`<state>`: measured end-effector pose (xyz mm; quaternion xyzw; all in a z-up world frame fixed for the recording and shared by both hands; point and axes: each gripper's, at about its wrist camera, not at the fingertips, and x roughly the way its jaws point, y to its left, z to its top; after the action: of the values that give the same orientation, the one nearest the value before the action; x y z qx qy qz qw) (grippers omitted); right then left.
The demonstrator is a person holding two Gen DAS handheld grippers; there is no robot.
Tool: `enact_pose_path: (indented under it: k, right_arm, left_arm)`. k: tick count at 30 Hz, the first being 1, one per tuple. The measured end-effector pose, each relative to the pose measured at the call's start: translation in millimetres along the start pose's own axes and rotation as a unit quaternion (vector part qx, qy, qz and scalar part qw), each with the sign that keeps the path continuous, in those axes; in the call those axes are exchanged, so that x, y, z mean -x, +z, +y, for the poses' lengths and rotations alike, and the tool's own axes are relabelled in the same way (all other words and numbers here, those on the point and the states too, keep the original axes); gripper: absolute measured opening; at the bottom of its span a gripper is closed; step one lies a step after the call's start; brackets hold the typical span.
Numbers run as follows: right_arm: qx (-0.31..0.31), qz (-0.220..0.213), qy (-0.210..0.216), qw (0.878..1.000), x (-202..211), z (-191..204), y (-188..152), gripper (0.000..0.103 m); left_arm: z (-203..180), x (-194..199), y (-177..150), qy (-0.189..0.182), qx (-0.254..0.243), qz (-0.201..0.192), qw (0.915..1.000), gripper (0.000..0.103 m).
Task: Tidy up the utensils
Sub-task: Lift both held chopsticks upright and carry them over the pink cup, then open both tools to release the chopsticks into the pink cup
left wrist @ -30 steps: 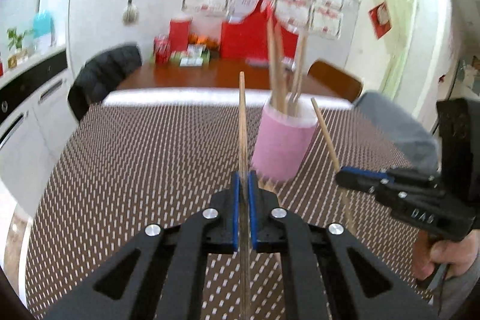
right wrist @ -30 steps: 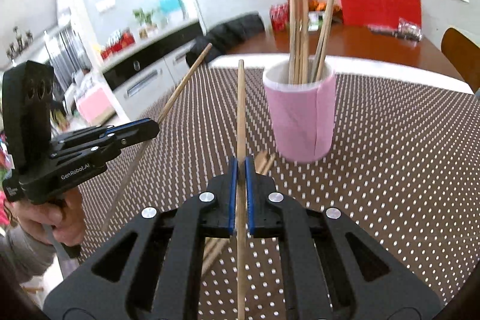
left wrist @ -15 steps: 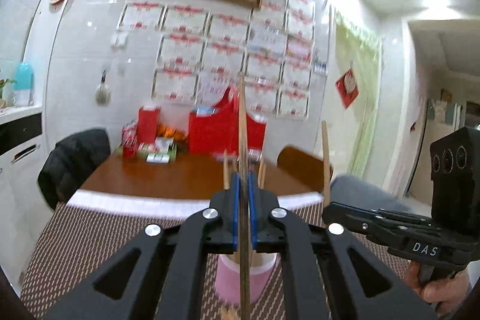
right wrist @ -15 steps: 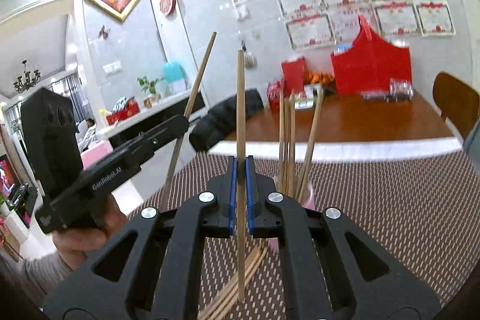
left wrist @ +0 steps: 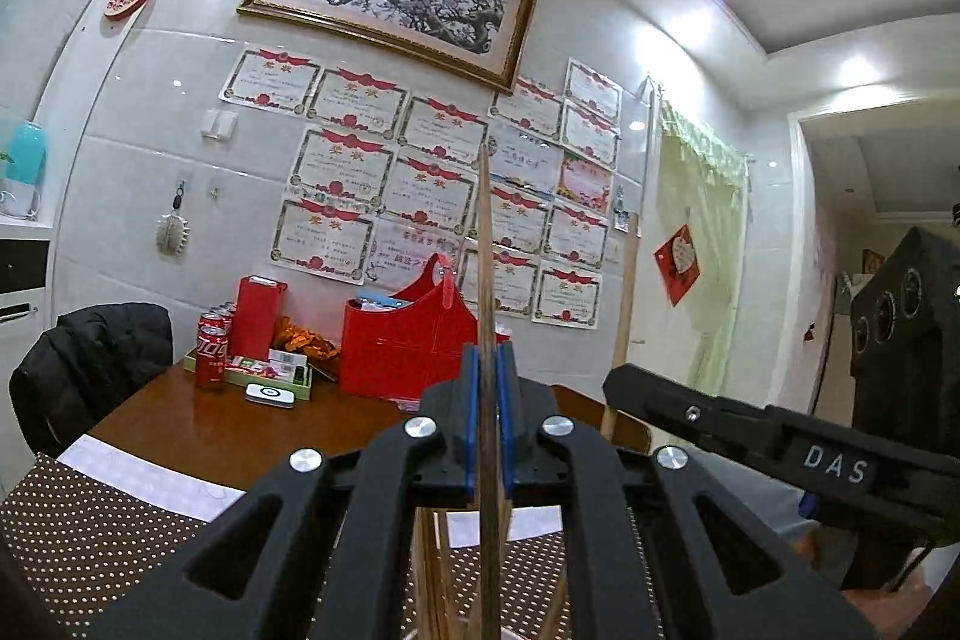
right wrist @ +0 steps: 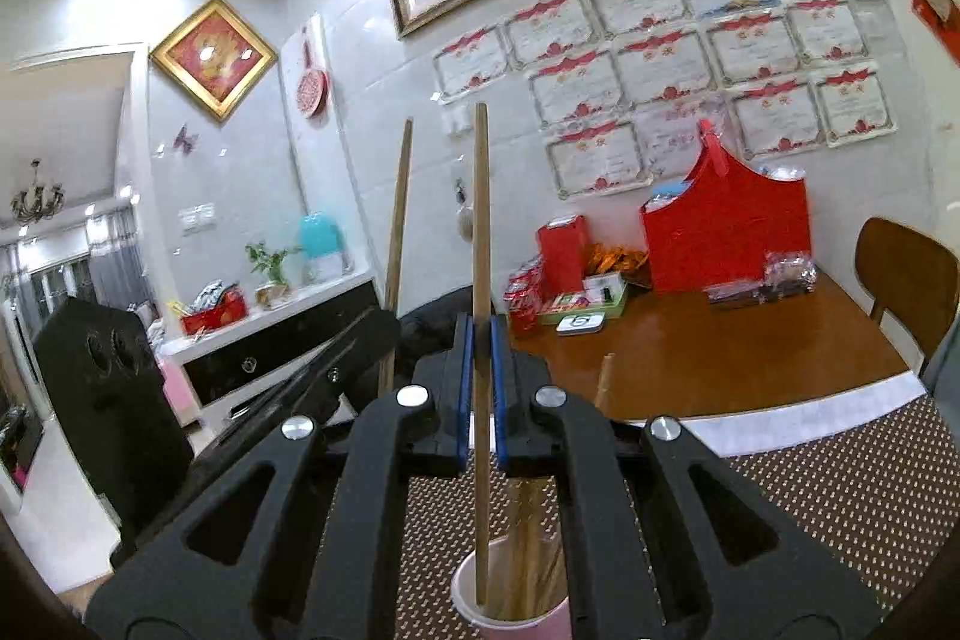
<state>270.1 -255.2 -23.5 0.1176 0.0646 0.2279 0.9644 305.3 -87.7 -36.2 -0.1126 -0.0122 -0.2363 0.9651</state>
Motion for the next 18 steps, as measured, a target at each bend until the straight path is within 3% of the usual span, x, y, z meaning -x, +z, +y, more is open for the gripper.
enact_pose_path:
  k: [5,18]
  right_arm:
    - [-0.003,0.014,-0.014,1.000,-9.1,-14.3,-6.1,0.006]
    - [0.004,0.036,-0.027,0.999,-25.4,-15.7,-18.9,0.006]
  left_arm:
    - [3.8,-13.9,-17.3,0.018,-0.011,0.006,0.9998,0.006]
    - [18.4,-30.6,-40.2,0.023,-0.002,0.036,0.9991,0.006]
